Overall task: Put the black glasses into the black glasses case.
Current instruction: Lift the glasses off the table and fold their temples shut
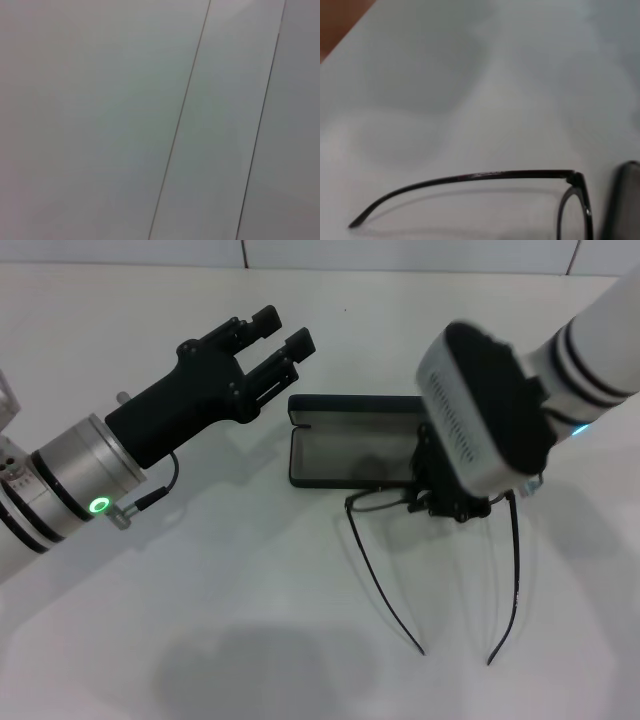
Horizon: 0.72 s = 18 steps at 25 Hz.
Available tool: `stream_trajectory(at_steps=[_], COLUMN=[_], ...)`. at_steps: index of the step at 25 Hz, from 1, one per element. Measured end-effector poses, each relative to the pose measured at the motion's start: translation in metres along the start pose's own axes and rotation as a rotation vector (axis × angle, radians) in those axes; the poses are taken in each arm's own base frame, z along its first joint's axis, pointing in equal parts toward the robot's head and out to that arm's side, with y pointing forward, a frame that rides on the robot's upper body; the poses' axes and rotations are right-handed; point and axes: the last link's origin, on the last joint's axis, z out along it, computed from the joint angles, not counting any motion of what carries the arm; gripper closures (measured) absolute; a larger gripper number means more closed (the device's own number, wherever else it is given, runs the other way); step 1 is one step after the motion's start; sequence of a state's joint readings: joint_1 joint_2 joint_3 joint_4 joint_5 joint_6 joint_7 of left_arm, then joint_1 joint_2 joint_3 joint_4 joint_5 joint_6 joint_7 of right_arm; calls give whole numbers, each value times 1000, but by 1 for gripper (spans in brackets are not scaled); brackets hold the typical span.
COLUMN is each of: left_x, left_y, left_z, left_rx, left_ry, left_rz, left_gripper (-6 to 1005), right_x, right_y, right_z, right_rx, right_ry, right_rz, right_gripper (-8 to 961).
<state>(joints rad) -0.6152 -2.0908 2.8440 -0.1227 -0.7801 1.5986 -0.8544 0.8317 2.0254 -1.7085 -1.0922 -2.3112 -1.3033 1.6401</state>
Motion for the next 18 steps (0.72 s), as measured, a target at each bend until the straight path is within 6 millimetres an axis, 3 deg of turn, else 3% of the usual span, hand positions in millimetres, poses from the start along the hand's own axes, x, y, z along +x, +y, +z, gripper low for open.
stream_trajectory(at_steps=[5, 9, 13, 18], left_x=[-1, 0, 4, 16], left_y=[1, 6, 16, 25], left_z=[0, 1, 7, 18], left_rx=[-9, -34, -106, -205], left_ry=[-3, 6, 35, 79], left_rz=[0, 19, 47, 74], left_gripper=[434, 435, 435, 436], right_x=[17, 35, 65, 93], right_y=[-2, 0, 14, 19], right_z=[-27, -57, -86, -84], right_rx=[70, 164, 212, 195], right_ry=[-75, -206, -476, -686], right_rz=[121, 248, 397, 609], right_gripper=[843, 843, 843, 843])
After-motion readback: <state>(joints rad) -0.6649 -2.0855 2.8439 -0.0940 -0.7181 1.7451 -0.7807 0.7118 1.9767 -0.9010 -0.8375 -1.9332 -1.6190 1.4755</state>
